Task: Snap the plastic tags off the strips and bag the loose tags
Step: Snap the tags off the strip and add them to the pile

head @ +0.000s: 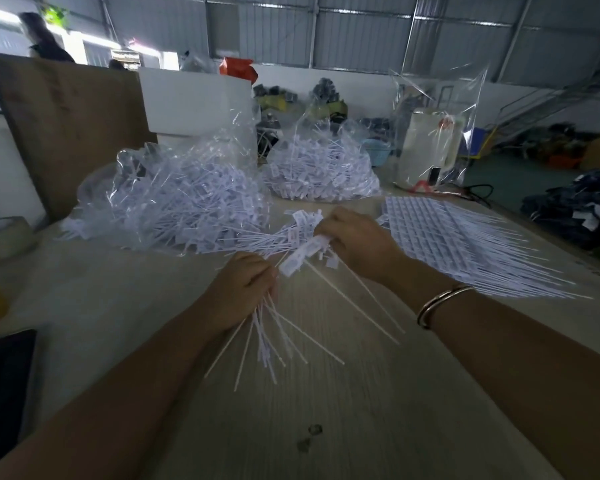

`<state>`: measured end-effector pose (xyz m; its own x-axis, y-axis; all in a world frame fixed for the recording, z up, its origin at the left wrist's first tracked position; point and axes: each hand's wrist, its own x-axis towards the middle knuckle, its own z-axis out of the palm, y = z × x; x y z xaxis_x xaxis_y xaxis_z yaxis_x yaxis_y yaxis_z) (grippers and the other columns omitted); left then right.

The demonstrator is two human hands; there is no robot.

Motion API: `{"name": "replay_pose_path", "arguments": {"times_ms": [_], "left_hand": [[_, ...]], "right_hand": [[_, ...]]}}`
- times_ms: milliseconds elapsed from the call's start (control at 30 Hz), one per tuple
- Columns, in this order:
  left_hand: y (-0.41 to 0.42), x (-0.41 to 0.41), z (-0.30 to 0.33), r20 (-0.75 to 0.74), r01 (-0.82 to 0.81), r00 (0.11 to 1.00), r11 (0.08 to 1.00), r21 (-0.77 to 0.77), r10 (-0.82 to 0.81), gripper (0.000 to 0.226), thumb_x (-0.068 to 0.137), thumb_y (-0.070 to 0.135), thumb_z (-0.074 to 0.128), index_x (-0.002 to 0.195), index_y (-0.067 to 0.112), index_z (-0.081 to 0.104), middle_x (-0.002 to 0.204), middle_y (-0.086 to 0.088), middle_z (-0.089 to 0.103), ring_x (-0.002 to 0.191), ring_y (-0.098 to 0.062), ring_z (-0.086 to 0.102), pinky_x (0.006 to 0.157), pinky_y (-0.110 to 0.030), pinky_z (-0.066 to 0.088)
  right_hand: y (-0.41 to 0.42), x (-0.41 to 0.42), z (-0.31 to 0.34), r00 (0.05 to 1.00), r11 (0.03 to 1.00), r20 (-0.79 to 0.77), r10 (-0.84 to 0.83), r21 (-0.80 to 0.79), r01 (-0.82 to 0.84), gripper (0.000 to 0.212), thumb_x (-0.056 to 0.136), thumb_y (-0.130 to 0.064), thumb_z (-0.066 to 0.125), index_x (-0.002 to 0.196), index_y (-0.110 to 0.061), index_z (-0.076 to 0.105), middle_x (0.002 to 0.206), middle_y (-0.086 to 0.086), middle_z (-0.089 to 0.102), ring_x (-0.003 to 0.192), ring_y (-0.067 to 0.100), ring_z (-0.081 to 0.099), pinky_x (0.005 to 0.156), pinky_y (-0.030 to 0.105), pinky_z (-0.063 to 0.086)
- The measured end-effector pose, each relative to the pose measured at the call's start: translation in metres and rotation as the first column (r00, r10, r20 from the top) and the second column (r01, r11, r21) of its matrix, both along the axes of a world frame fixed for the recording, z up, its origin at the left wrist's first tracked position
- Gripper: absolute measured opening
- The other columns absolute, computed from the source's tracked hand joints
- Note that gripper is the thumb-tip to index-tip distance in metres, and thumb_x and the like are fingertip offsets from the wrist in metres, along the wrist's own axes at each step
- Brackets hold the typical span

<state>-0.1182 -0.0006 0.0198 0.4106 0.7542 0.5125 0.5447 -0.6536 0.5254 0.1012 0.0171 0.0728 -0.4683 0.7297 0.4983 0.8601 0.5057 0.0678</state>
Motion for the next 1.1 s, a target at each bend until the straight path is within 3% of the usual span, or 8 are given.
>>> {"name": "replay_pose_path", "arguments": {"times_ms": [133,267,400,467,500,667,833,1100], "left_hand": [[0.003,-0.002,-0.004,-0.055,0.017,0.998,0.997,0.080,-0.012,0.032,0.090,0.019,0.045,0.069,0.008,0.067,0.075,0.003,0.061,0.083,-0.011,0.054,0.088,-0.036,0.037],[-0.003,0.016,-0.011,-0.264,-0.172,0.944,0.978,0.122,0.199,0.038,0.090,0.041,0.038,0.098,0.026,0.071,0.123,0.016,0.054,0.122,-0.002,0.043,0.111,-0.038,0.000],[-0.017,0.022,0.002,0.247,-0.102,0.963,0.995,-0.016,0.103,0.033,0.099,0.032,0.036,0.098,0.036,0.069,0.109,0.025,0.062,0.100,0.008,0.055,0.111,-0.027,0.020],[-0.025,0.024,0.013,0.590,0.104,0.803,0.953,-0.283,0.087,0.035,0.097,0.036,0.041,0.080,0.035,0.071,0.063,0.020,0.065,0.055,0.010,0.057,0.063,-0.010,0.048],[-0.028,0.025,0.017,0.649,0.167,0.754,0.925,-0.341,0.104,0.039,0.095,0.040,0.040,0.072,0.031,0.070,0.049,0.016,0.060,0.043,0.006,0.053,0.044,-0.008,0.042],[-0.029,0.031,0.013,0.209,0.117,0.974,0.982,-0.147,-0.085,0.024,0.083,0.041,0.049,0.063,0.029,0.056,0.057,0.010,0.056,0.053,0.000,0.050,0.054,-0.015,0.036],[-0.028,0.027,0.002,-0.011,0.041,0.999,0.990,-0.136,-0.043,0.027,0.092,0.034,0.054,0.067,0.028,0.053,0.067,-0.002,0.065,0.054,0.006,0.051,0.075,-0.029,0.035],[-0.031,0.031,0.007,0.049,0.138,0.989,0.990,-0.015,-0.137,0.033,0.091,0.034,0.057,0.074,0.006,0.059,0.059,-0.009,0.056,0.051,-0.004,0.047,0.059,-0.026,0.033]], "right_hand": [[-0.005,0.006,0.028,0.967,0.986,-0.253,-0.029,0.150,0.068,0.025,0.090,-0.004,0.050,0.110,-0.009,0.065,0.101,0.012,0.056,0.089,0.025,0.054,0.076,0.027,0.036],[-0.021,0.007,0.059,0.933,0.916,-0.360,0.009,0.377,0.136,0.035,0.089,0.002,0.049,0.116,-0.013,0.065,0.097,0.016,0.055,0.088,0.028,0.050,0.074,0.036,0.043],[-0.050,0.001,0.066,0.972,0.872,-0.235,-0.009,0.475,0.123,0.033,0.087,-0.009,0.051,0.113,-0.020,0.068,0.099,0.017,0.058,0.093,0.030,0.053,0.107,0.052,0.029],[-0.065,-0.005,0.052,0.994,0.878,-0.089,-0.058,0.470,0.093,0.030,0.081,-0.010,0.060,0.107,-0.021,0.070,0.096,0.017,0.061,0.089,0.031,0.058,0.107,0.057,0.016],[-0.071,-0.007,0.041,0.995,0.888,-0.046,-0.087,0.450,0.099,0.033,0.077,-0.006,0.067,0.106,-0.021,0.071,0.094,0.016,0.061,0.087,0.031,0.060,0.106,0.059,0.015],[-0.094,0.000,-0.001,0.976,0.930,-0.044,-0.212,0.299,0.216,0.041,0.077,-0.005,0.062,0.113,-0.024,0.069,0.089,0.013,0.056,0.085,0.033,0.056,0.105,0.057,0.028],[-0.105,-0.003,-0.014,0.980,0.951,-0.090,-0.177,0.241,0.194,0.041,0.077,-0.026,0.041,0.104,-0.026,0.071,0.084,0.000,0.056,0.084,0.025,0.053,0.092,0.039,0.029],[-0.094,0.002,-0.014,0.985,0.951,0.024,-0.172,0.266,0.160,0.033,0.085,-0.044,0.046,0.089,-0.028,0.074,0.072,-0.003,0.061,0.076,0.022,0.062,0.092,0.040,0.029]]}}
